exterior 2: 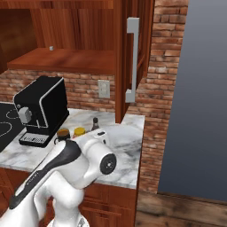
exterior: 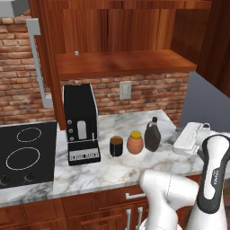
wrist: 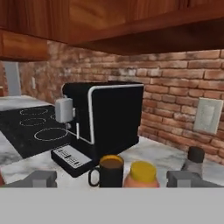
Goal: Pick the syrup bottle and honey bottle from the cabinet and place them next to the mug.
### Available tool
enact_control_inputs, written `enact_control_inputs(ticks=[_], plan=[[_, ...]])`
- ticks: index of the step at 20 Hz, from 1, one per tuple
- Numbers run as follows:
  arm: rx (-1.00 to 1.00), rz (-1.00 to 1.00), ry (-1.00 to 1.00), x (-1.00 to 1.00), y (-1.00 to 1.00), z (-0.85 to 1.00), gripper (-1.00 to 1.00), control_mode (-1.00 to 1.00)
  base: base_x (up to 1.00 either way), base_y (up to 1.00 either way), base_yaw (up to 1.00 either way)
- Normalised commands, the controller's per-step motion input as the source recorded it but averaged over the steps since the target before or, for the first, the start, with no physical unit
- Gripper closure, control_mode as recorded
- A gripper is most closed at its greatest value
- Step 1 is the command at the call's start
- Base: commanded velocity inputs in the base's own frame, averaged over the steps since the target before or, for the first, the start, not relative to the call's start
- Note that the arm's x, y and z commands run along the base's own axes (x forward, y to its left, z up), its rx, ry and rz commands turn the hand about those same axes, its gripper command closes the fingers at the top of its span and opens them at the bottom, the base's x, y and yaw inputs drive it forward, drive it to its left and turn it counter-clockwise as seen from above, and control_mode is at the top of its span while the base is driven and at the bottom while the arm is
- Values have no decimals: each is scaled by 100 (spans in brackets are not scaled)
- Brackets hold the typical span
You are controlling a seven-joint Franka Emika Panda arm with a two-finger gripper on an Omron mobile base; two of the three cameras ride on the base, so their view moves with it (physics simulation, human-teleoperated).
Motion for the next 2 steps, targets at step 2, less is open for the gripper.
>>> enact_control_inputs(ticks=[2], plan=[[0, -9, 8, 0, 53, 59, -100, -100, 0, 0, 0]])
